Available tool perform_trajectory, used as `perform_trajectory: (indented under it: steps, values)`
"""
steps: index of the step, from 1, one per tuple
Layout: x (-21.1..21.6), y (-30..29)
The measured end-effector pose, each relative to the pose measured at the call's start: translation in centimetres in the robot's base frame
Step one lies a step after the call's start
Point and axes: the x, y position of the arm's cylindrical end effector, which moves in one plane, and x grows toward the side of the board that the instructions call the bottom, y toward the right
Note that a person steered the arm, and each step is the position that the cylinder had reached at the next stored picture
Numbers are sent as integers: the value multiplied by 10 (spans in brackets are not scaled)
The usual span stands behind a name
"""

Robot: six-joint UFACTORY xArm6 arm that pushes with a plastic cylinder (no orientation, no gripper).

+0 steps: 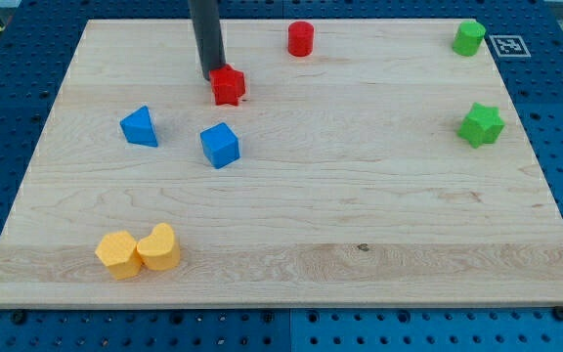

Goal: Move the red star closer to the yellow hexagon

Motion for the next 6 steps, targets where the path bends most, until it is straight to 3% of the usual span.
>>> perform_trajectory:
  steps: [2, 6]
  values:
    - [33, 11]
    - [81, 108]
